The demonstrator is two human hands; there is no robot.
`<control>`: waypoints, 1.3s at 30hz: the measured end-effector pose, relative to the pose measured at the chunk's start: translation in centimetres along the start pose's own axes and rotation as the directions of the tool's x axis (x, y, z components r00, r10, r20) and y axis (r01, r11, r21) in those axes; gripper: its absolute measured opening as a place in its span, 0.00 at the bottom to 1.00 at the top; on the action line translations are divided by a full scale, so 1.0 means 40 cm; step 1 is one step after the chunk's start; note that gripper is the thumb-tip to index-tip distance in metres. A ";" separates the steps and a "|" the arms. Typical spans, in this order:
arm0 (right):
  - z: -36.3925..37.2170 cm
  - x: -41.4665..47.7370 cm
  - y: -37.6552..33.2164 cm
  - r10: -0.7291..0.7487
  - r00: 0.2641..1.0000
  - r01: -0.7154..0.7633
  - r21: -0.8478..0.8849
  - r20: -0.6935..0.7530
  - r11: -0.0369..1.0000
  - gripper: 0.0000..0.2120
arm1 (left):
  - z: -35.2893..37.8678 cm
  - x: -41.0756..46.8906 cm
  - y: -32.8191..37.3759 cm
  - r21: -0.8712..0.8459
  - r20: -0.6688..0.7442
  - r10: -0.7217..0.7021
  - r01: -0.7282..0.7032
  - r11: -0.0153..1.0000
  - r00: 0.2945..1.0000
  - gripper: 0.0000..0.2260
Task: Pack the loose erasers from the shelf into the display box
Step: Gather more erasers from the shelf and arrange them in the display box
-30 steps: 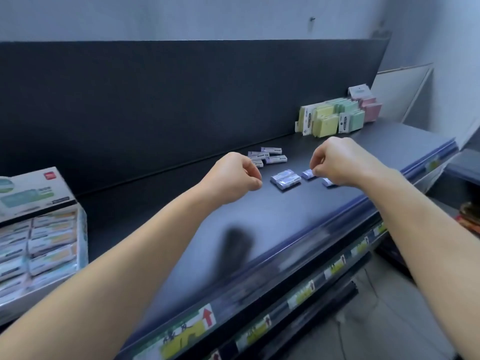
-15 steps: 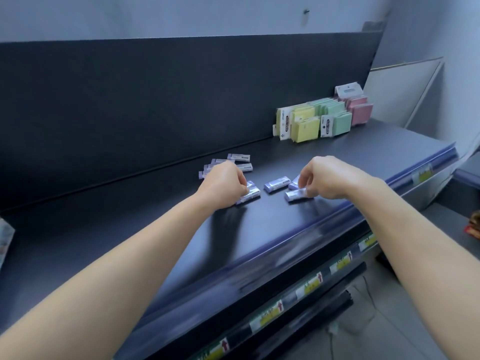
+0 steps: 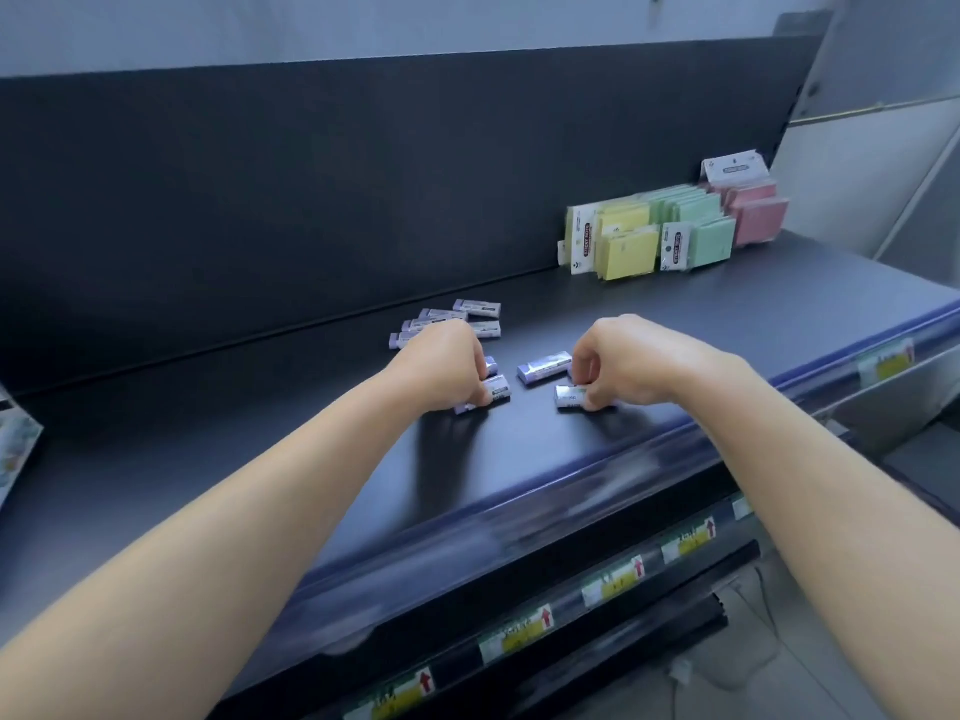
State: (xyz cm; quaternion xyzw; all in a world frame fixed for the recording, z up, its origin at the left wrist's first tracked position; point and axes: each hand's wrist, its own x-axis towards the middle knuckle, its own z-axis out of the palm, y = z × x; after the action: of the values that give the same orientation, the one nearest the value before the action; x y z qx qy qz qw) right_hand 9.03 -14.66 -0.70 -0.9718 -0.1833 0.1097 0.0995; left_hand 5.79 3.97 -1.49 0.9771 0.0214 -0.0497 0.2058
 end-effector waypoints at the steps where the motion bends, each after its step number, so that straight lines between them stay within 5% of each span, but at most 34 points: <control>1: -0.001 -0.001 -0.001 -0.009 1.000 0.009 0.004 0.014 1.000 0.07 | -0.001 -0.002 0.001 -0.006 0.023 -0.002 0.002 1.000 1.000 0.07; 7: -0.006 0.002 -0.019 -0.063 0.998 0.064 0.082 -0.009 0.995 0.05 | -0.007 -0.009 -0.030 -0.303 0.070 -0.064 0.082 0.949 0.996 0.05; 12: -0.018 0.014 -0.104 -0.136 0.983 0.175 0.380 -0.127 0.908 0.11 | -0.052 -0.045 -0.102 -0.562 0.061 -0.142 0.152 0.813 0.988 0.05; 14: -0.020 0.019 -0.167 -0.187 0.970 0.236 0.421 -0.154 0.876 0.16 | -0.080 -0.079 -0.141 -0.587 0.043 -0.152 0.148 0.796 0.987 0.08; 28: 0.051 0.003 -0.716 -0.427 0.900 0.391 0.588 -0.084 0.708 0.06 | -0.306 -0.437 -0.556 -0.630 -0.168 -0.359 0.180 0.755 0.918 0.04; 39: 0.147 0.000 -1.034 -0.477 0.869 0.444 0.629 -0.130 0.638 0.06 | -0.406 -0.630 -0.804 -0.573 -0.239 -0.502 0.297 0.764 0.831 0.04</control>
State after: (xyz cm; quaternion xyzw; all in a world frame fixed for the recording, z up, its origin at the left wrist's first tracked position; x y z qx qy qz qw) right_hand -6.29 24.02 3.33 -0.7960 -0.3783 0.1598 0.4447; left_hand -19.83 39.40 3.09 0.8482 0.2849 0.1037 0.4344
